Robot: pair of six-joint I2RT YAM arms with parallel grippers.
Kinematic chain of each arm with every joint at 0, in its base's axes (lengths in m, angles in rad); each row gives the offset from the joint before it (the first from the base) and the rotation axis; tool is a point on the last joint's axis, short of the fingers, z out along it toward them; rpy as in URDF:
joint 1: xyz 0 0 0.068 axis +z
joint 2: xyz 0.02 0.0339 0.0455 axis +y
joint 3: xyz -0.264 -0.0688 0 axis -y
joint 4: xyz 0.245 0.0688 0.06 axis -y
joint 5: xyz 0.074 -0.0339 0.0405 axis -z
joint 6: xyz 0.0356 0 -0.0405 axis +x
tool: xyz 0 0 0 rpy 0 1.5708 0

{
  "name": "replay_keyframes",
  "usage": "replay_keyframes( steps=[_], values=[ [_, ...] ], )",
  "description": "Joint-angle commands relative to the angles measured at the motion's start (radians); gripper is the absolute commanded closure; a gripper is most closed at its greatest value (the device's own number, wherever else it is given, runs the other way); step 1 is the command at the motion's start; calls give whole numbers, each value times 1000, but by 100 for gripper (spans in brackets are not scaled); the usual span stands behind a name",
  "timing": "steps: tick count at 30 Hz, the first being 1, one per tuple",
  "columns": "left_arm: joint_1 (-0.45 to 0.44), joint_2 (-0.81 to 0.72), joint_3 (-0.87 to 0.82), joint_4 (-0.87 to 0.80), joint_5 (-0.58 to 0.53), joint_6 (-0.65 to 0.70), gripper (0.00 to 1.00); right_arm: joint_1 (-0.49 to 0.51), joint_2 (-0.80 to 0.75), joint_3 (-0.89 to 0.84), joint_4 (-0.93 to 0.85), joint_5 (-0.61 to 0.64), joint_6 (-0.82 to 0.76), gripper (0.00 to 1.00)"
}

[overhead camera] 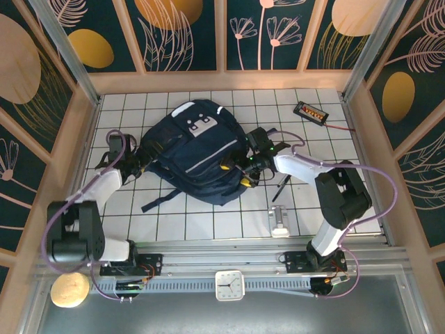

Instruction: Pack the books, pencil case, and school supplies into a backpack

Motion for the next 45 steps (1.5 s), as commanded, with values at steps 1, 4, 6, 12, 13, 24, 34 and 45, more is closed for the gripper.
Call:
replay_keyframes(
  steps=[1, 4, 6, 12, 13, 24, 34, 45],
  values=[
    [32, 88, 57, 118, 115, 0, 15, -14, 29, 25, 32, 5, -28, 8],
    [32, 159, 105, 119, 127, 25, 19, -17, 37, 15, 36, 2, -29, 9],
    [33, 211, 133, 125, 136, 34, 27, -19, 46, 8, 42, -1, -25, 9],
    [33, 278, 142, 129, 183, 44, 88, -74, 84, 21, 71, 14, -25, 18],
    [33, 272, 120, 136, 188, 39, 92, -99, 95, 33, 72, 15, -31, 18],
    [-141, 28, -177, 270, 206, -189, 100, -329, 344, 472, -45, -10, -213, 18],
    [-227, -313, -229, 22, 73, -188, 37, -353, 182, 474, -292, 250, -284, 8],
    [-78, -310, -81, -130, 70, 61, 26, -34, -84, 213, -201, 185, -170, 12]
  ],
)
